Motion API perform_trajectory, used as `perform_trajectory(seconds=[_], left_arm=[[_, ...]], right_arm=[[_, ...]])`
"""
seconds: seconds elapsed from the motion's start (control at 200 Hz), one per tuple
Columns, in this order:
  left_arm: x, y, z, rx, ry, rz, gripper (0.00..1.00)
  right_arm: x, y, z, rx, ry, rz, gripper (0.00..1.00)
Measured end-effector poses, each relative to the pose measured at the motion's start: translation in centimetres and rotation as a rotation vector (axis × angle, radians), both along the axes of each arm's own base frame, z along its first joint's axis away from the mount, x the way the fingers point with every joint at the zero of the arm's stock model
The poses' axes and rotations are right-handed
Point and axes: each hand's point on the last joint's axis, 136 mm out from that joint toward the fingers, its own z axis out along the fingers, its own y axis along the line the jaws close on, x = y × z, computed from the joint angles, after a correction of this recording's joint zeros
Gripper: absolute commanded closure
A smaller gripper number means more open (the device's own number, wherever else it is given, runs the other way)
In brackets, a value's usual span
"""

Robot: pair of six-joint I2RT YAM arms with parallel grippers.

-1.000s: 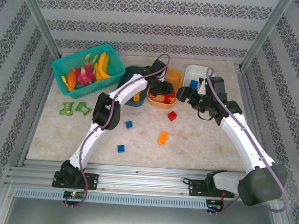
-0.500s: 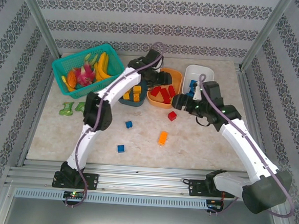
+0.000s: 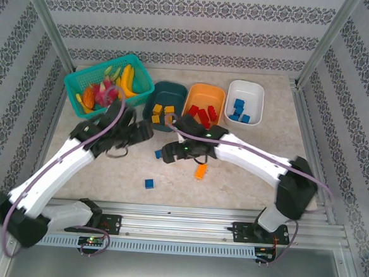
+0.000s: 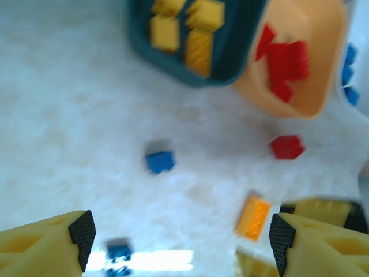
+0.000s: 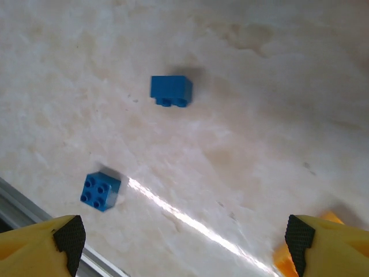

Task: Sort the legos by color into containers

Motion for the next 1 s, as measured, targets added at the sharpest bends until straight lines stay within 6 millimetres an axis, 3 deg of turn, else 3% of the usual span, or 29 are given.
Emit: perform_trajectory(seconds=[0.145, 0.31, 0.575, 0.824, 1.004], left_arm=[[-5.3, 3.6, -1.1, -0.021, -0.035, 0.056, 0.15], [-8.3, 5.7, -0.9, -0.062, -0.078, 0.1, 0.15], [-9.0, 6.3, -1.3, -0.06, -0.061, 0.124, 0.16], [-9.2, 6.4, -1.5, -0.054, -0.051, 0.124, 0.17], [-9.2, 6.3, -1.5, -0.052, -0.048, 0.124, 0.18]], right_arm=[[1.1, 3.7, -3.0, -0.08, 0.05, 0.039, 0.09], [2.6, 5.4, -6.1, -0.158, 0.084, 0.038, 0.13], [3.7, 5.7, -11.8, -0.263, 0.143, 0.03, 0.23], [5.0, 6.8, -11.4, -0.259, 0.116, 0.013, 0.46], [5.5, 6.3, -11.9, -0.273, 0.118, -0.002, 0.6]])
